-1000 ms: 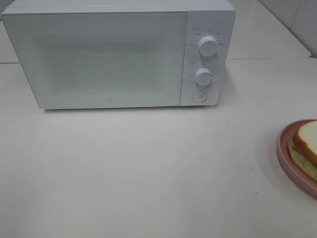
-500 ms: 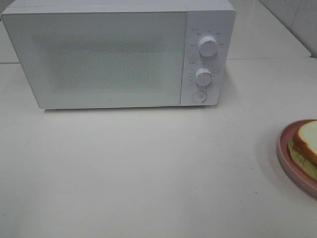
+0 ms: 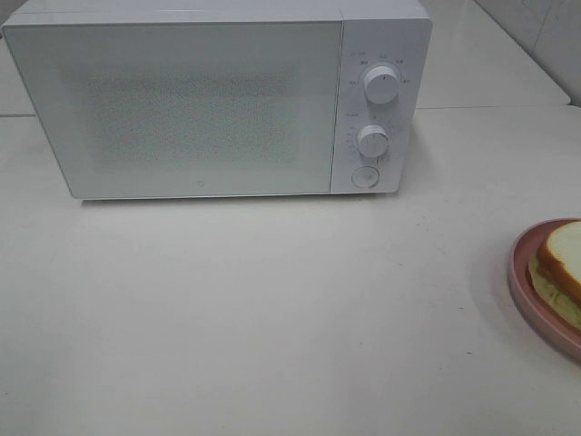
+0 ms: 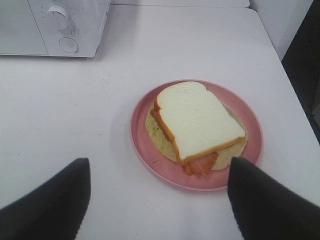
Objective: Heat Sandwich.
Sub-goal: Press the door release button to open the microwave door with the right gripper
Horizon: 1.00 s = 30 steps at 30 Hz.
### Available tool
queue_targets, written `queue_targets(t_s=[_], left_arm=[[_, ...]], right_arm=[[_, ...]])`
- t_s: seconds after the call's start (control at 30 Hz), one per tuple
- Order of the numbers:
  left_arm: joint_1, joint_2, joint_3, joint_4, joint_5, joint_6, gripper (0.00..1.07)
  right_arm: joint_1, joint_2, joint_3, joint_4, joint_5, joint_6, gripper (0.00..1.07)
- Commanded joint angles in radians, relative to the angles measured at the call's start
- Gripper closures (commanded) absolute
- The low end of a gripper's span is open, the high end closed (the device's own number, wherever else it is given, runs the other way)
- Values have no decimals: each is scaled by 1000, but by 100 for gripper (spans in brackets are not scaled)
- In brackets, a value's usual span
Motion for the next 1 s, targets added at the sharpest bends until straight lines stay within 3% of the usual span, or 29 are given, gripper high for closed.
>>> queue_targets(t_s=[0.03,1.0], left_arm=[[4,-22,3,-8,-12,-5,9],[4,-22,3,-8,-12,-5,9]], right_arm=[[-7,-18,2,3,-4,-6,33],[-7,-18,2,5,-3,28,31]])
